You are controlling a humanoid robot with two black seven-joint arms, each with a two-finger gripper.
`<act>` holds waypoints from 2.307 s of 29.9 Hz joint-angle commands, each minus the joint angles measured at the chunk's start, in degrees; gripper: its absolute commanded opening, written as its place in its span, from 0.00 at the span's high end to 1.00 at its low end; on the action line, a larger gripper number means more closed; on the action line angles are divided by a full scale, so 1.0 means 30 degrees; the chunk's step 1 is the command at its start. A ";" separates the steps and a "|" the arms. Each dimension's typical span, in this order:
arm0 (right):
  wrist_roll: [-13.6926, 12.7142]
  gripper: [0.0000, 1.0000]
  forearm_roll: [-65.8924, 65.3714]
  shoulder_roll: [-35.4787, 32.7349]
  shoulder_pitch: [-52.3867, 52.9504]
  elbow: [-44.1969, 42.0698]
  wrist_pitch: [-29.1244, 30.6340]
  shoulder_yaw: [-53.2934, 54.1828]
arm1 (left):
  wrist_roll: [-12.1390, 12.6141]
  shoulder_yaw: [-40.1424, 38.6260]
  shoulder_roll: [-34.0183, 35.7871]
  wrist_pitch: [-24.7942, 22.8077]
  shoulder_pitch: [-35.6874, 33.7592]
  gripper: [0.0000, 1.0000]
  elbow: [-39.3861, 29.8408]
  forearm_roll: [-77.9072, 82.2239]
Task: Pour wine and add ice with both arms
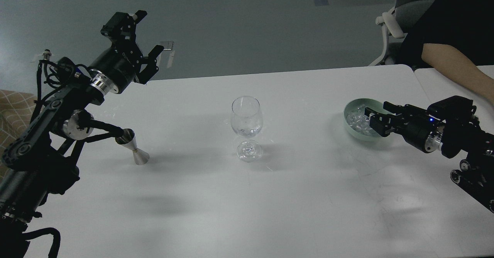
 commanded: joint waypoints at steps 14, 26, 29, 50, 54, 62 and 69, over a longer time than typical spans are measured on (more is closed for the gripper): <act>0.0002 0.41 -0.0014 0.0591 0.0560 -0.0731 0.0234 -0.0730 | -0.0029 -0.0058 -0.0011 -0.0061 0.0014 0.02 -0.0008 -0.0052; 0.0002 0.41 0.0015 0.0620 0.0619 -0.0850 0.0555 -0.0937 | 0.0000 -0.0058 -0.0011 -0.0061 0.0073 0.02 -0.0037 -0.0052; 0.0002 0.41 0.0015 0.0679 0.0824 -0.0879 0.0820 -0.0937 | 0.0000 -0.0058 0.0018 -0.0061 0.0072 0.02 -0.0037 -0.0052; 0.0002 0.45 0.0015 0.0796 0.1030 -0.1143 0.1259 -0.0937 | 0.0000 -0.0146 0.0018 -0.0061 0.0043 0.02 -0.0037 -0.0081; 0.0002 0.47 0.0015 0.0796 0.1059 -0.1114 0.1406 -0.0937 | 0.0000 -0.0146 0.0047 -0.0061 0.0043 0.02 -0.0037 -0.0081; 0.0002 0.53 0.0015 0.0796 0.1030 -0.1114 0.1494 -0.0937 | 0.0000 -0.0175 0.0106 -0.0061 0.0043 0.02 -0.0037 -0.0081; 0.0002 0.63 0.0045 0.0796 0.1059 -0.1055 0.1669 -0.0937 | 0.0000 -0.0204 0.0106 -0.0032 0.0044 0.02 -0.0037 -0.0081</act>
